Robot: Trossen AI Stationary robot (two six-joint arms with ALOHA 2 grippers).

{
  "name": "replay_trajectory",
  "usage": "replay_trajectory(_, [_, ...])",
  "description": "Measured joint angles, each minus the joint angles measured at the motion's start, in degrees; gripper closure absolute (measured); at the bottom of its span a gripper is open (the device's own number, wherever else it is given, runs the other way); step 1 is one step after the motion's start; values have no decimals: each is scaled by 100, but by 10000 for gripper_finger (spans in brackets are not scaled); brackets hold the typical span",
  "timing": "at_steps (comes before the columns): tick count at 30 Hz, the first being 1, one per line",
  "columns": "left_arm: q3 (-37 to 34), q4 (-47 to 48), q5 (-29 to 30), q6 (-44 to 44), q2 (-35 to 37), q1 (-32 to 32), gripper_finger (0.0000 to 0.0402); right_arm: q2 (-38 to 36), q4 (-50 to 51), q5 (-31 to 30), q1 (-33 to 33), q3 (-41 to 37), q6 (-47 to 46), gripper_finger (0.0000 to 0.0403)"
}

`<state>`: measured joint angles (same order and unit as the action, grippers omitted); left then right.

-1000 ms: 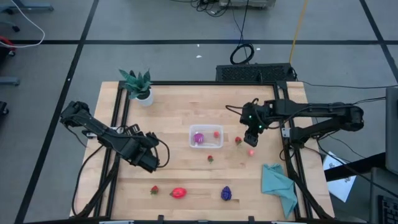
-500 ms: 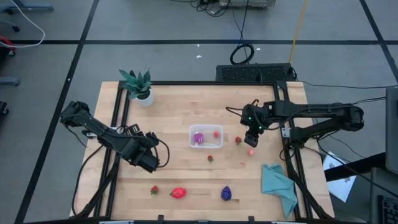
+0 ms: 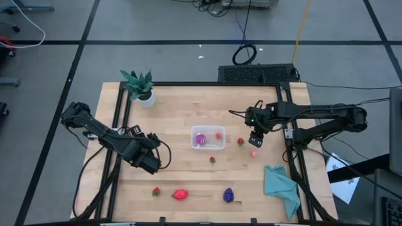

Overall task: Pick and placing Produce into tupperware
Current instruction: Put the top red strawberry into the transparent bin

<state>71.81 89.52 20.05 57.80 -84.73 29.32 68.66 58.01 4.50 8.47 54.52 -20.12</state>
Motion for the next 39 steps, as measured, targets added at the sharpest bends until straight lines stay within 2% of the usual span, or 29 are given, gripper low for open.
replay_trajectory(23, [0,-11,93,-31,2,0,192,103,-1066,182,18,0,-10,222])
replay_trajectory(29, [0,-27,96,-31,4,0,192,264,-1157,621,152,4,33,222])
replay_trajectory(34, [0,-50,96,-32,4,0,192,497,-1087,639,208,4,131,222])
replay_trajectory(39, [0,-70,96,-31,4,0,192,642,-1007,953,208,4,141,222])
